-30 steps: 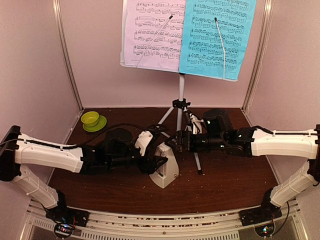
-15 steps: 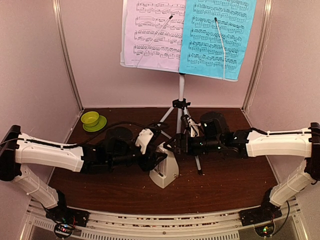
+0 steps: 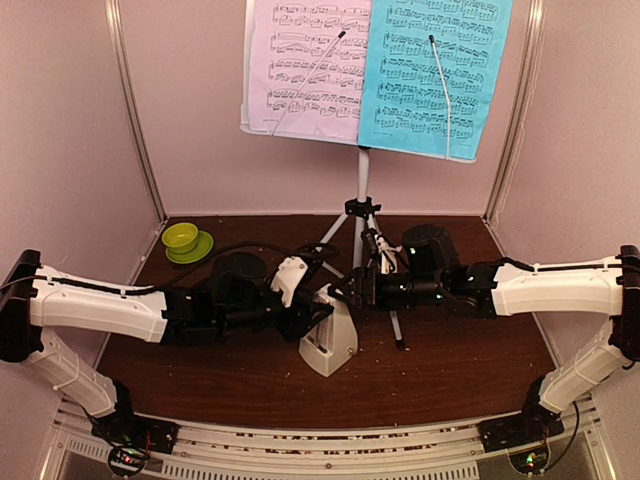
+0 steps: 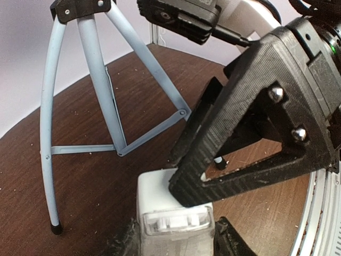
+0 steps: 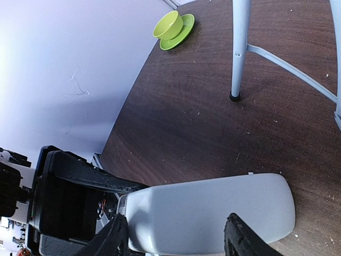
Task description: Set up the instrument practice props
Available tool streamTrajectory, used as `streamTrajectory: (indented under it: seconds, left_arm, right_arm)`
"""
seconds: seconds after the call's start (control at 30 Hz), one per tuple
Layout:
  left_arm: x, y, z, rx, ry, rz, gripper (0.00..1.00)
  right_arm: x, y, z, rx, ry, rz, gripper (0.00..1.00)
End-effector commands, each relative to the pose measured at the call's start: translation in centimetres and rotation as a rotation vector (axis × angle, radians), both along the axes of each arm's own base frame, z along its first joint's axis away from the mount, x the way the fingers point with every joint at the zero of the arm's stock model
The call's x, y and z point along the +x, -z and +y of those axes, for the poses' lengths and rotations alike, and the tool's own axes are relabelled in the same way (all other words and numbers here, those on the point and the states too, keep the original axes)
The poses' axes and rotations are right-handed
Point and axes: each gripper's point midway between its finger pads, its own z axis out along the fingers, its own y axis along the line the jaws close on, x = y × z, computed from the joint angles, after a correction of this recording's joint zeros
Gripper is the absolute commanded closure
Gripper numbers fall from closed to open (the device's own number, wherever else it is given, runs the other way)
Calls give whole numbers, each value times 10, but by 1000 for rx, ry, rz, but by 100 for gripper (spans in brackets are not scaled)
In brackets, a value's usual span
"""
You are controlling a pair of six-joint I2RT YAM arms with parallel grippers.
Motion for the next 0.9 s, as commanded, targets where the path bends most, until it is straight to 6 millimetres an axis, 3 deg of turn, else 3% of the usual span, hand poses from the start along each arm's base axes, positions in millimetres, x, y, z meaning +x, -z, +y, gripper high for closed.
streamTrajectory:
  seconds: [0.0, 0.43, 0.87]
  left_arm:
    - [10, -19, -5, -36, -26, -36, 58]
    - [-8, -1, 6, 10, 30, -24, 88]
    - [-13, 2, 17, 32, 35, -37, 94]
  right_arm:
    - [0, 45, -18, -143, 36, 60, 40]
    - [0, 73, -26, -239, 40, 88, 51]
    - [0, 110, -48, -424, 61, 119, 60]
